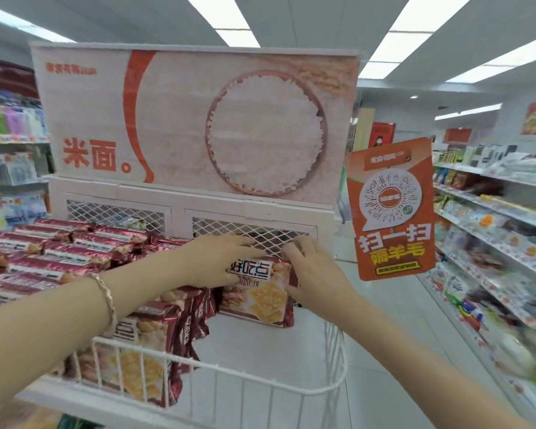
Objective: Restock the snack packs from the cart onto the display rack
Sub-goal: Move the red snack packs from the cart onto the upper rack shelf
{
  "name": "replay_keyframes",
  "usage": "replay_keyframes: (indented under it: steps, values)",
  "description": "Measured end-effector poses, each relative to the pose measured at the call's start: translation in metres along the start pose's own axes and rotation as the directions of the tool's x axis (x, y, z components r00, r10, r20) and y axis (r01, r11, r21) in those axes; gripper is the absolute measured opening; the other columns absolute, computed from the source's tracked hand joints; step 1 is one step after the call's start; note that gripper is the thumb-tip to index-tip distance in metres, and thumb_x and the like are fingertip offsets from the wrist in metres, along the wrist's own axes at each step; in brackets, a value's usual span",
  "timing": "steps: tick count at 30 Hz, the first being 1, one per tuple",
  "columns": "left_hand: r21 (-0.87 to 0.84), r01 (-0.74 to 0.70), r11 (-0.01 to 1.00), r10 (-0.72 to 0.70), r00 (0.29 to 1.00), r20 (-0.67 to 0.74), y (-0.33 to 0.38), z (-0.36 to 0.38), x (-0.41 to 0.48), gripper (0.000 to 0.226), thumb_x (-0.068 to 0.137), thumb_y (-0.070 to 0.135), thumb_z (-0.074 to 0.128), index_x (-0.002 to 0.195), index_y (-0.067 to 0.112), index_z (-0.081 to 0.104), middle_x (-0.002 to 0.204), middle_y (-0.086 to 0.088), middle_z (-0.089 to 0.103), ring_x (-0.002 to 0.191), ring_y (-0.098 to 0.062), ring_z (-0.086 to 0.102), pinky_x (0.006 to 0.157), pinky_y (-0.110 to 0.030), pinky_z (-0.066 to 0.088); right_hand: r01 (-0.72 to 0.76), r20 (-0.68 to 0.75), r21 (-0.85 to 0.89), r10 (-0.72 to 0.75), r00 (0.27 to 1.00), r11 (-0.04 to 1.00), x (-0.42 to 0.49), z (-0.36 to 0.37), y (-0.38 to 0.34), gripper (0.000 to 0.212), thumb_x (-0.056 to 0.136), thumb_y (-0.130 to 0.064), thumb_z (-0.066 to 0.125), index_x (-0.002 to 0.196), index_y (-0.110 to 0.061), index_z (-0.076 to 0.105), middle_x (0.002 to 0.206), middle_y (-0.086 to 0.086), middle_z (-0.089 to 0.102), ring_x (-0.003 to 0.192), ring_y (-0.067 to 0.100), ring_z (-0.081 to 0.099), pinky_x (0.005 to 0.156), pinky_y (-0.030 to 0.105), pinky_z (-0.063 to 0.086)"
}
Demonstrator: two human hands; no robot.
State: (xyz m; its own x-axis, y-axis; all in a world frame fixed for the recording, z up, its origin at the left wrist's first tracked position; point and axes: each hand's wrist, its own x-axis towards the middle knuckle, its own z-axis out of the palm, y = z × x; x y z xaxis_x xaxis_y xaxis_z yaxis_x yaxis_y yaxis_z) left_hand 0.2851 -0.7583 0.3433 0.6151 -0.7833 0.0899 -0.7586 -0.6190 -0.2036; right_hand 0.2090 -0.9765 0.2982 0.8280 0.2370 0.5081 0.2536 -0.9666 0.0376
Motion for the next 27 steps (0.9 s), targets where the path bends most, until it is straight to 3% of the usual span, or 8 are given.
replay_keyframes:
  steps: [3,6,10,12,14,17,21,27]
  values:
    - [-0.008,-0.026,1.000,0.027,0.967,0.252,0.002,-0.006,-0.007,0.058,0.105,0.042,0.039,0.156,0.047,0.011,0.166,0.006,-0.011,0.153,-0.015,0.004,0.124,-0.035,0.012,0.281,0.200,-0.151,-0.249,0.948,0.948,-0.006,-0.006,0.003,0.046,0.084,-0.030,0.074,0.127,-0.029,0.062,0.160,0.008,0.030,0.150,0.029,0.017,0.123,0.053,0.016]
    - [0.154,-0.035,0.987,-0.023,0.933,0.360,0.009,0.005,-0.005,0.057,0.104,0.057,0.023,0.156,0.046,0.006,0.163,0.000,-0.025,0.152,-0.020,-0.017,0.124,-0.047,-0.002,0.273,0.477,-0.195,-0.152,0.866,0.942,-0.005,-0.008,0.004,0.061,0.091,-0.036,0.067,0.148,-0.035,0.045,0.167,0.004,-0.015,0.154,0.026,-0.013,0.122,0.050,-0.006]
    - [0.268,-0.013,0.963,-0.094,0.918,0.385,0.016,0.011,-0.002,0.071,0.095,0.074,0.021,0.156,0.046,0.001,0.160,0.003,-0.032,0.151,-0.019,-0.023,0.122,-0.055,-0.001,0.261,0.535,-0.246,-0.094,0.840,0.934,-0.006,-0.008,-0.002,0.070,0.091,-0.037,0.067,0.153,-0.035,0.036,0.165,0.006,-0.023,0.152,0.030,-0.019,0.122,0.054,-0.008]
    - [0.175,-0.001,0.985,-0.063,0.933,0.355,0.016,0.005,-0.005,0.070,0.095,0.073,0.027,0.157,0.044,0.011,0.164,0.003,-0.023,0.153,-0.020,-0.014,0.123,-0.055,0.004,0.219,0.543,-0.222,-0.066,0.837,0.950,-0.006,-0.011,-0.007,0.067,0.091,-0.040,0.066,0.152,-0.035,0.038,0.166,0.005,-0.020,0.153,0.029,-0.017,0.123,0.054,-0.006]
    - [-0.013,0.040,0.999,-0.036,0.973,0.228,0.012,-0.005,-0.014,0.063,0.097,0.066,0.038,0.153,0.038,0.033,0.167,-0.001,0.009,0.152,-0.020,0.015,0.122,-0.047,0.019,0.116,0.483,-0.130,-0.039,0.874,0.985,-0.004,-0.017,-0.015,0.057,0.093,-0.041,0.062,0.148,-0.032,0.046,0.168,0.004,-0.004,0.154,0.028,-0.005,0.124,0.050,0.001]
    - [-0.194,0.101,0.976,-0.107,0.994,-0.022,-0.005,-0.019,-0.042,0.046,0.100,0.050,0.048,0.138,0.026,0.057,0.145,0.002,0.054,0.128,-0.017,0.051,0.109,-0.034,0.040,0.012,0.297,0.008,-0.014,0.955,1.000,0.001,-0.035,-0.038,0.048,0.100,-0.036,0.054,0.146,-0.026,0.050,0.161,0.006,0.030,0.148,0.025,0.026,0.120,0.038,0.020]
    - [-0.252,0.236,0.938,-0.276,0.951,-0.137,-0.049,-0.023,-0.107,0.040,0.099,0.045,0.053,0.132,0.023,0.061,0.140,0.004,0.057,0.125,-0.018,0.054,0.106,-0.032,0.039,0.065,0.201,0.094,-0.083,0.976,0.993,0.021,-0.057,-0.090,0.045,0.102,-0.032,0.053,0.144,-0.018,0.051,0.148,0.003,0.049,0.137,0.021,0.042,0.116,0.036,0.030]
    - [-0.255,0.456,0.852,-0.498,0.857,-0.131,-0.120,-0.008,-0.242,0.032,0.098,0.041,0.056,0.123,0.024,0.066,0.131,0.001,0.061,0.117,-0.020,0.057,0.099,-0.038,0.047,0.212,0.195,0.159,-0.241,0.951,0.964,0.055,-0.054,-0.218,0.054,0.103,-0.045,0.045,0.148,-0.016,0.045,0.149,0.007,0.049,0.136,0.025,0.046,0.113,0.042,0.036]
